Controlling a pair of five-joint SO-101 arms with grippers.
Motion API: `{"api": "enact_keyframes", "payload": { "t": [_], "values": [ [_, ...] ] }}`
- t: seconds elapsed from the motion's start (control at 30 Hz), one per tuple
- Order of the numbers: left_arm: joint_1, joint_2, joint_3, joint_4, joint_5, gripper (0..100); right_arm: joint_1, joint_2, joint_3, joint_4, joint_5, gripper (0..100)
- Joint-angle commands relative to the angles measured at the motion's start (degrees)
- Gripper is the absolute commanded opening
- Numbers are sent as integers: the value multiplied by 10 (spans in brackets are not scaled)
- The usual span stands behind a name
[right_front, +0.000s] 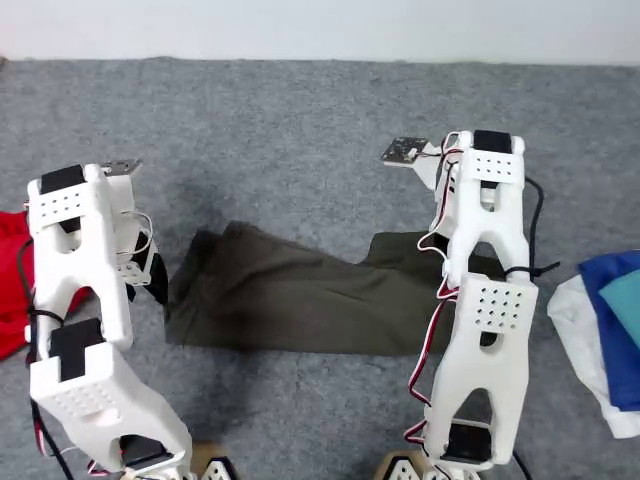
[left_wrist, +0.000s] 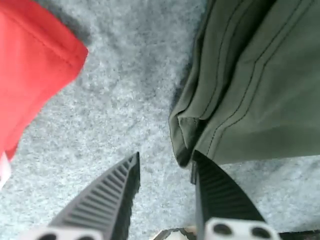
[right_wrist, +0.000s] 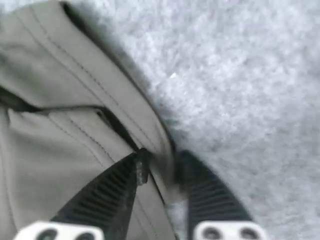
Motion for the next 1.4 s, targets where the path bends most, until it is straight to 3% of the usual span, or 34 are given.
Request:
{"api": "enact_keyframes", "payload": {
  "t": [0.0, 0.33, 0.5, 1.1, 1.37],
  "values": [
    [-3, -31, 0, 17, -7, 159, -7, -4, -18, 23, -4, 17],
    [-3, -32, 79, 15, -7, 159, -7, -7, -129, 79, -17, 9],
    [-3, -35, 86, 14, -8, 159, -2, -70, -87, 80, -37, 9],
    [-3, -35, 87, 14, -10, 159, -78, -562, 596, 71, 20, 9],
    [-3, -35, 87, 15, -10, 159, -85, -646, 782, -35, 14, 56]
  ]
}}
